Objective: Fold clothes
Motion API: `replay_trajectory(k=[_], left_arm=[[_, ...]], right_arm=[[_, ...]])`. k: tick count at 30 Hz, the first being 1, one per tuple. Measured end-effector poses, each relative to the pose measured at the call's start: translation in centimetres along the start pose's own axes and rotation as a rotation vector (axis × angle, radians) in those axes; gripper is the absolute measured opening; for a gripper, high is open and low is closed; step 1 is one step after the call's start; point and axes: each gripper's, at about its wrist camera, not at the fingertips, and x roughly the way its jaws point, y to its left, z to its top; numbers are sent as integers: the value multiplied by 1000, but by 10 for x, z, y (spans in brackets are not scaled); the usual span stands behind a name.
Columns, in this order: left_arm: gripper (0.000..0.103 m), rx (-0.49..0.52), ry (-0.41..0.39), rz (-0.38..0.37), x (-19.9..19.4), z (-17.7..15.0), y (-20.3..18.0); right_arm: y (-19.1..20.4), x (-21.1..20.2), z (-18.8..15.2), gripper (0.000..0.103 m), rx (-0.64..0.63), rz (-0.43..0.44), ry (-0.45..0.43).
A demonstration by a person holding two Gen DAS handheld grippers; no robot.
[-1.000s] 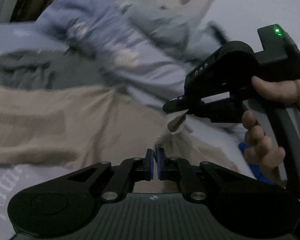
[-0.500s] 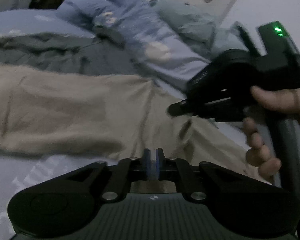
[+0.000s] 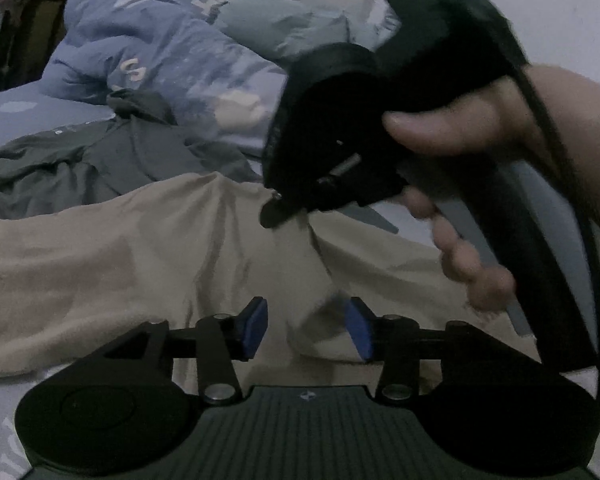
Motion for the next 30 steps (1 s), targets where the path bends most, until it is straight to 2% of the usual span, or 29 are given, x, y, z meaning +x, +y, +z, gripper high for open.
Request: replay_trajectory(k=[2, 6, 7, 8, 9, 10, 14, 19, 22, 23, 26, 27, 28, 30], left_arm=[[56, 22, -15, 13, 0, -1, -3], [54, -21, 2, 42, 10, 3, 5], [50, -14, 6, 42, 12, 4, 5], [41, -10, 10, 40, 14, 5, 5], [15, -20, 23, 37, 17, 6, 7], [9, -52, 41, 42, 19, 5, 10], [8, -162, 26, 64, 13, 0, 28], [8, -225, 18, 101, 9, -4, 45], [8, -267, 73, 95, 18, -6, 55], [8, -276, 93, 89, 21, -7, 58], [10, -287, 96, 77, 21, -10, 64], [12, -285, 94, 77, 20, -10, 65], [19, -285, 94, 76, 19, -10, 64], [24, -279, 93, 76, 17, -10, 63]], right_arm=[[1, 1, 1, 3, -1, -1, 7], [7, 4, -1, 3, -15, -3, 24], [8, 4, -2, 3, -17, -3, 28], [9, 5, -3, 3, -19, -1, 31], [10, 5, -3, 3, -20, -2, 31], [10, 5, -3, 3, -23, -3, 34], [11, 11, -2, 3, -27, 1, 55], [20, 18, -4, 3, -36, 10, 59], [21, 21, -6, 4, -29, 23, 56], [21, 22, -7, 8, -26, 28, 56], [23, 25, -9, 9, -19, 41, 53], [23, 26, -9, 16, -16, 45, 53], [23, 26, -10, 21, -13, 50, 51], [15, 15, -8, 51, 16, 70, 25]])
